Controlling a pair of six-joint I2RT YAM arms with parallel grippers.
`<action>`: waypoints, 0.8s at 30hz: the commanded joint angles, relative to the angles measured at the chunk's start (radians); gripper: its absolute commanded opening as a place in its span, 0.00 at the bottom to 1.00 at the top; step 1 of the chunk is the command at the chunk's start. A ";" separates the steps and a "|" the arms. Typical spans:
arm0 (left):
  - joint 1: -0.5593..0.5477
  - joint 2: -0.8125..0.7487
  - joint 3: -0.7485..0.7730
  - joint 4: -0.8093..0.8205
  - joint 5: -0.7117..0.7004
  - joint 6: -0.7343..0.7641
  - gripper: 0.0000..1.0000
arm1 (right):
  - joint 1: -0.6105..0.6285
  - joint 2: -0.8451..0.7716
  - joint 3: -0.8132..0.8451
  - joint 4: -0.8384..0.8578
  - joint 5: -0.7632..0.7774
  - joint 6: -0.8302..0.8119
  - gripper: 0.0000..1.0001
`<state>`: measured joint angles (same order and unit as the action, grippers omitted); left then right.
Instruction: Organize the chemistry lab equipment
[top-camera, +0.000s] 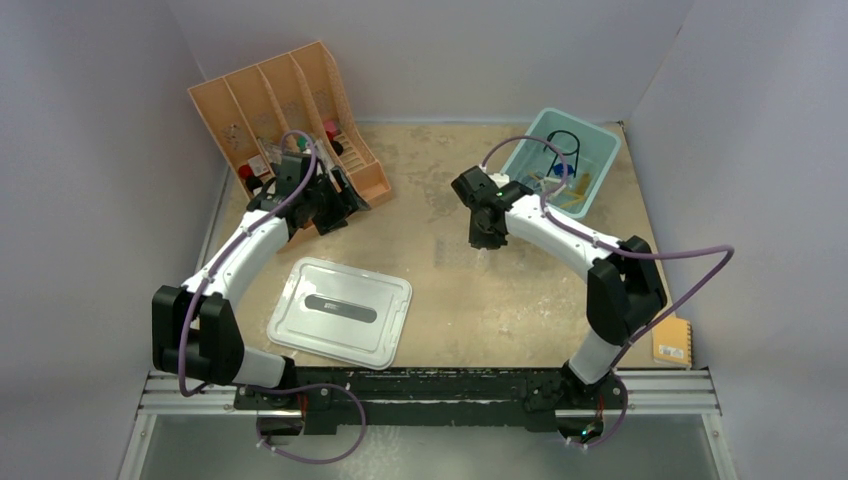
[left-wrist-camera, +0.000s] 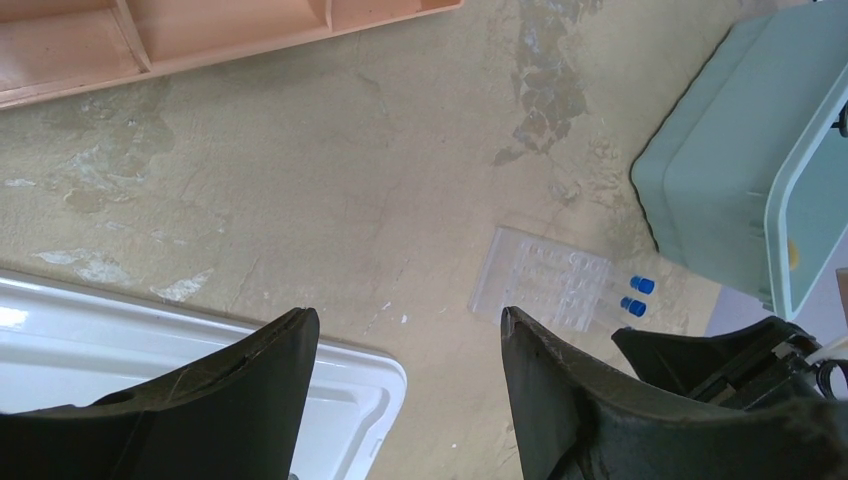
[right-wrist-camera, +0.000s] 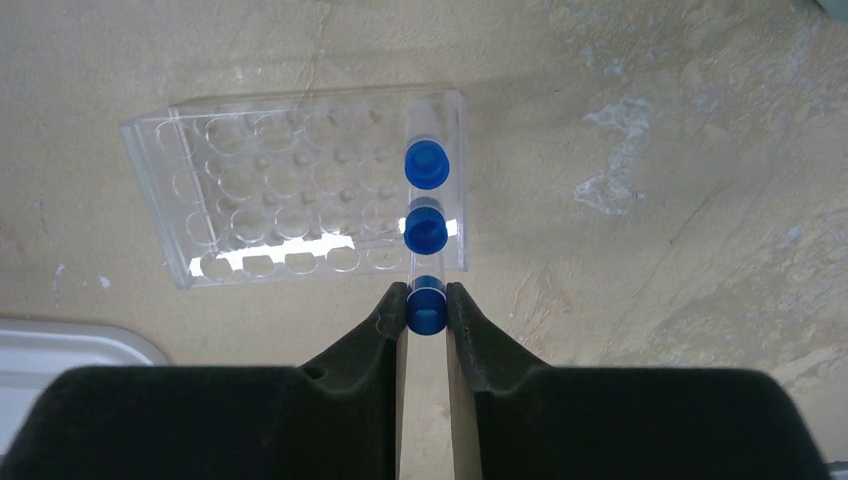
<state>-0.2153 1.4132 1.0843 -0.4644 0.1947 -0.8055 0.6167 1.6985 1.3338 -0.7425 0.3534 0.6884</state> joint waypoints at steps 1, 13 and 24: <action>0.002 0.013 -0.002 0.029 0.007 0.026 0.66 | -0.012 0.030 0.057 -0.028 0.001 -0.037 0.22; 0.002 0.025 0.007 0.028 0.009 0.027 0.66 | -0.025 0.041 0.100 -0.041 0.014 -0.059 0.47; 0.002 0.027 0.005 0.024 0.008 0.029 0.66 | -0.031 -0.007 0.064 -0.061 -0.045 -0.097 0.47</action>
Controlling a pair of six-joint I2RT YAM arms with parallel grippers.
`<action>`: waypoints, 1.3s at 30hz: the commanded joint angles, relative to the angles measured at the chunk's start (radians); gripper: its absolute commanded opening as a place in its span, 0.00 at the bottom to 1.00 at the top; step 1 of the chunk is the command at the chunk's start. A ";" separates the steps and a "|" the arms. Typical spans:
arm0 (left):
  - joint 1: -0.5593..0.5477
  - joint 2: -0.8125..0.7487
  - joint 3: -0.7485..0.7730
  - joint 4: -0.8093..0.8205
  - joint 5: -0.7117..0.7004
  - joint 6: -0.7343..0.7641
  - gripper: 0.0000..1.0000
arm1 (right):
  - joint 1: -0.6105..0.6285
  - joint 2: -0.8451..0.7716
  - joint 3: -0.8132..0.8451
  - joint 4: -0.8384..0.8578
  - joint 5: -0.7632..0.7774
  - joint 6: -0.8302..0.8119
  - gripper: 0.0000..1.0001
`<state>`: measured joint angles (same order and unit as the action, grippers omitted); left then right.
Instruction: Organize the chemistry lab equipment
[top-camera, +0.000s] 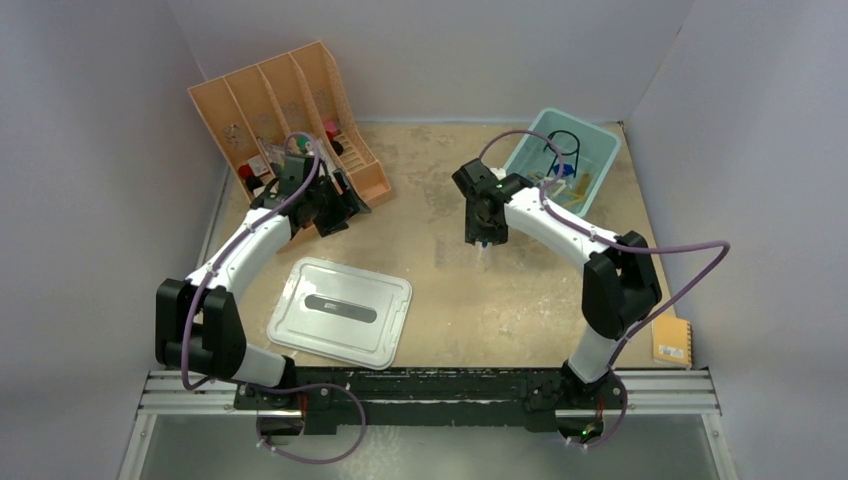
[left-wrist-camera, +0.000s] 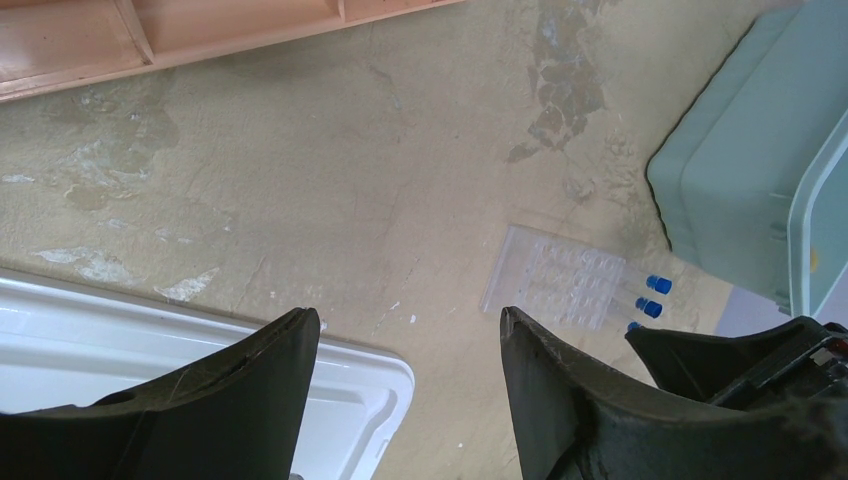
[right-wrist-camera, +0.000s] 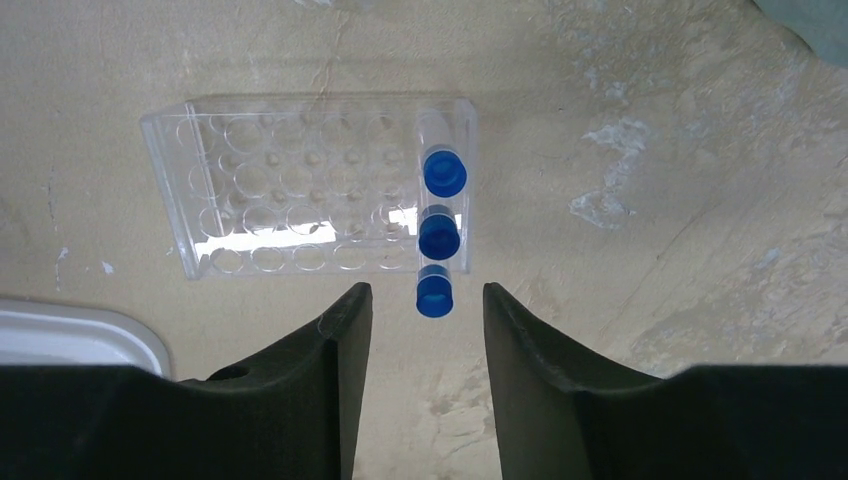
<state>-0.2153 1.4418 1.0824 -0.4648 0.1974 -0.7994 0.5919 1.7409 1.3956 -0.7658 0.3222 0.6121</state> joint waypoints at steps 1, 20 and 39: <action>0.002 -0.001 0.007 0.025 0.004 0.023 0.66 | -0.006 -0.048 -0.003 -0.039 -0.023 -0.025 0.46; 0.002 -0.001 0.002 0.020 -0.003 0.028 0.66 | -0.007 0.010 0.007 -0.033 0.011 -0.063 0.21; 0.001 -0.013 0.002 0.008 -0.007 0.027 0.65 | -0.015 -0.031 0.012 -0.003 -0.004 -0.046 0.41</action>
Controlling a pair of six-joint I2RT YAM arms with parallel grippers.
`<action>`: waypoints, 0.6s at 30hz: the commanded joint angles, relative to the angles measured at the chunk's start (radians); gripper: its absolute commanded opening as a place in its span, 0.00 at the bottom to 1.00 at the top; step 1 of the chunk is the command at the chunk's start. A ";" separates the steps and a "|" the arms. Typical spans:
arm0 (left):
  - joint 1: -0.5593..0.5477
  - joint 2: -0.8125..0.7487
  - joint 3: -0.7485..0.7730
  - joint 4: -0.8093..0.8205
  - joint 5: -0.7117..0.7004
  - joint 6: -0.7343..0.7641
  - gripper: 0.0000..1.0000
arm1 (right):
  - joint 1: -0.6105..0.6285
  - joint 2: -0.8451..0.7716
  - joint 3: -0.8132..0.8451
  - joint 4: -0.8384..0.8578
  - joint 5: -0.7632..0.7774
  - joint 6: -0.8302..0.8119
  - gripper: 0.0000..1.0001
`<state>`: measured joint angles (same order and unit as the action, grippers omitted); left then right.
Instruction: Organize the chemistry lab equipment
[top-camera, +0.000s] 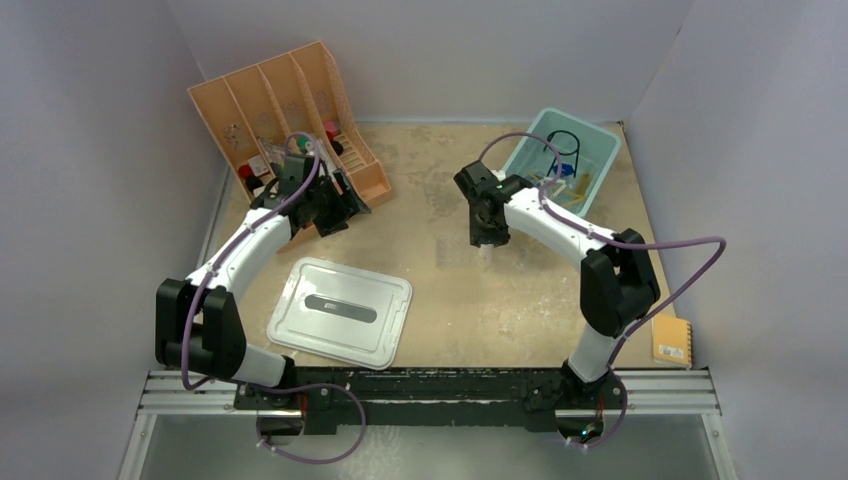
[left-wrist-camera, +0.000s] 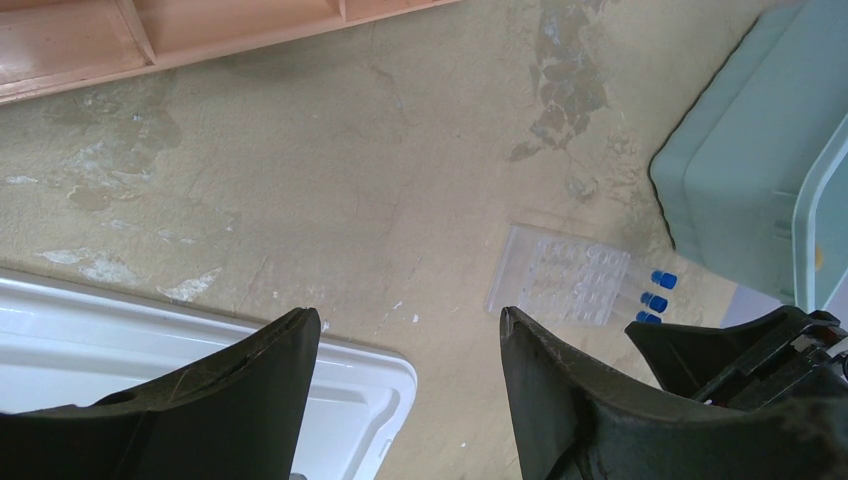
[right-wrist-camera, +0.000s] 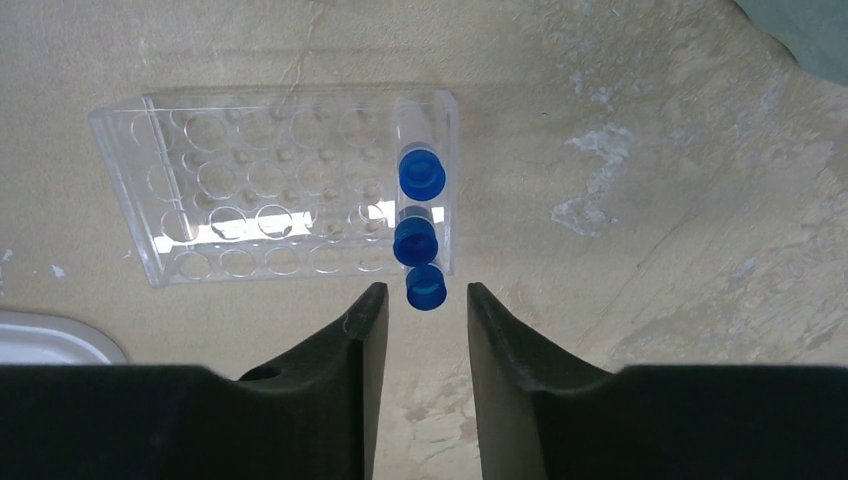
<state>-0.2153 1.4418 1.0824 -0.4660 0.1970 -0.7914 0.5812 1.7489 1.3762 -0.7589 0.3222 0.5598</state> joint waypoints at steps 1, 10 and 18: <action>0.002 -0.017 0.001 0.009 -0.010 0.020 0.65 | -0.005 -0.058 0.034 -0.009 -0.014 0.006 0.44; 0.002 -0.043 0.007 -0.006 -0.069 0.018 0.65 | 0.003 -0.158 0.107 0.026 -0.027 -0.097 0.50; 0.002 -0.111 0.056 -0.087 -0.266 0.033 0.65 | 0.138 -0.103 0.142 0.212 -0.145 -0.247 0.51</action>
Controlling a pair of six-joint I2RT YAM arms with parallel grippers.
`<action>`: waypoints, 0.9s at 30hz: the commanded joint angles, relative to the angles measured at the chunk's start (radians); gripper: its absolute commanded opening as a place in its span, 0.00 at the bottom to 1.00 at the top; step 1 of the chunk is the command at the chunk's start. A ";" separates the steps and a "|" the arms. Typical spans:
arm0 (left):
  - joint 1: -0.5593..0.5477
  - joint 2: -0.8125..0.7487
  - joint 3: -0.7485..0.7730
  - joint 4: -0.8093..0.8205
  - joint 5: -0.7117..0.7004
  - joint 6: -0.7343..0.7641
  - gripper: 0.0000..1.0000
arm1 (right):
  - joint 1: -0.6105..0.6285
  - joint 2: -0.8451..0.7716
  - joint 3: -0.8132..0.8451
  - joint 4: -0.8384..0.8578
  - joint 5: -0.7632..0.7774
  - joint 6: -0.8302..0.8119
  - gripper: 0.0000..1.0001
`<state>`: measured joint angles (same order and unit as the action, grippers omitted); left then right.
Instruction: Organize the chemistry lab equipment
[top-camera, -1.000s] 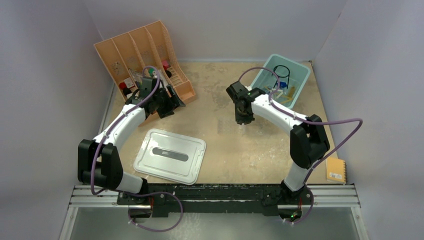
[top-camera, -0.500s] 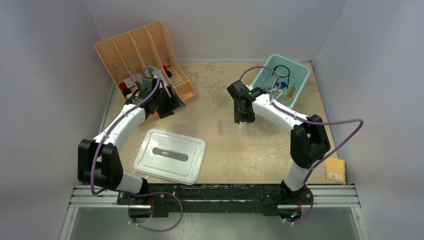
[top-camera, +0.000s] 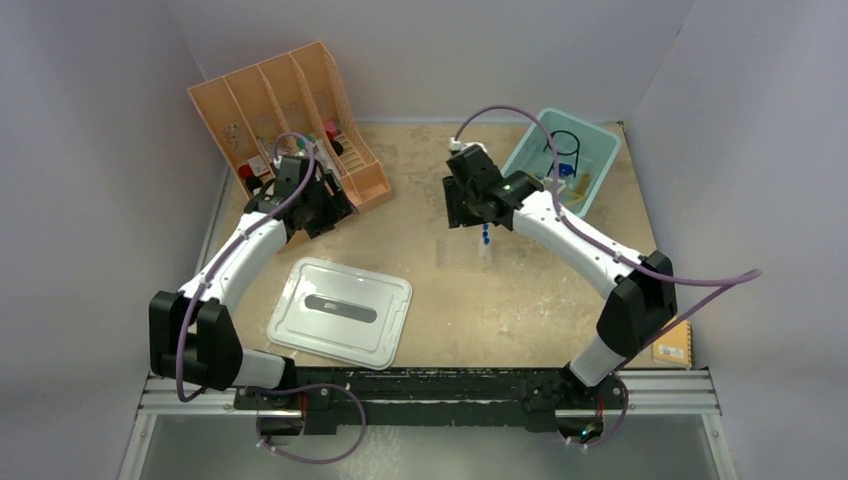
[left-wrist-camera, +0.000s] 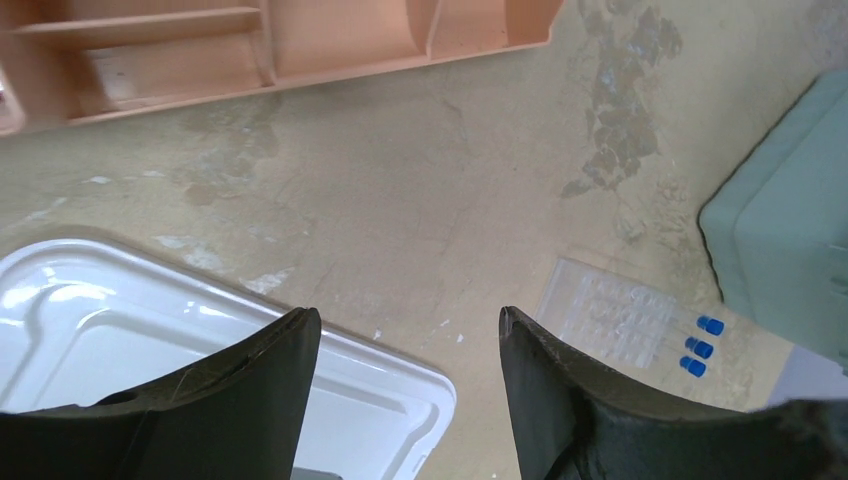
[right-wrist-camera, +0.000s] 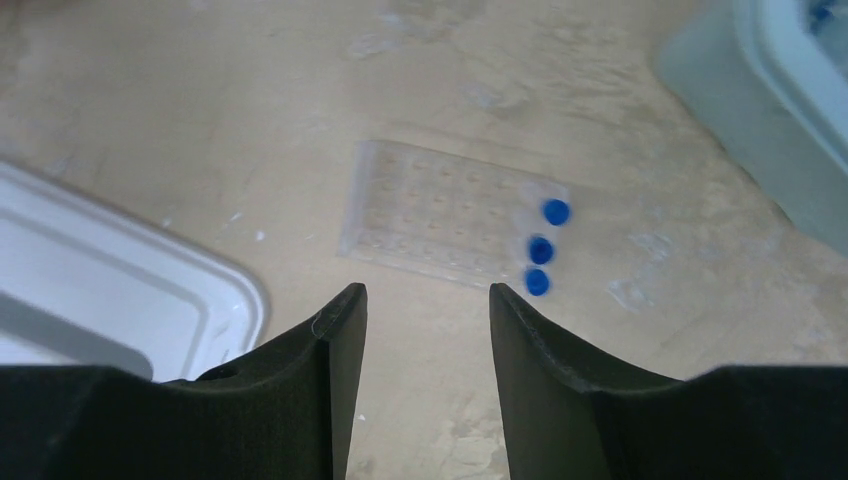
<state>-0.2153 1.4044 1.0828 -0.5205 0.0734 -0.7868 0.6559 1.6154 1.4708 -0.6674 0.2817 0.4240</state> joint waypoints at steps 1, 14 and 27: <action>0.002 -0.088 0.061 -0.040 -0.181 0.026 0.65 | 0.082 0.053 0.055 0.148 -0.135 -0.134 0.51; 0.004 -0.232 0.078 -0.100 -0.462 -0.007 0.64 | 0.278 0.465 0.286 0.229 -0.362 -0.435 0.49; 0.004 -0.255 0.078 -0.104 -0.541 -0.021 0.64 | 0.312 0.600 0.330 0.276 -0.426 -0.518 0.31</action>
<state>-0.2153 1.1706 1.1240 -0.6331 -0.4313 -0.7937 0.9661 2.1750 1.7451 -0.4244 -0.1181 -0.0498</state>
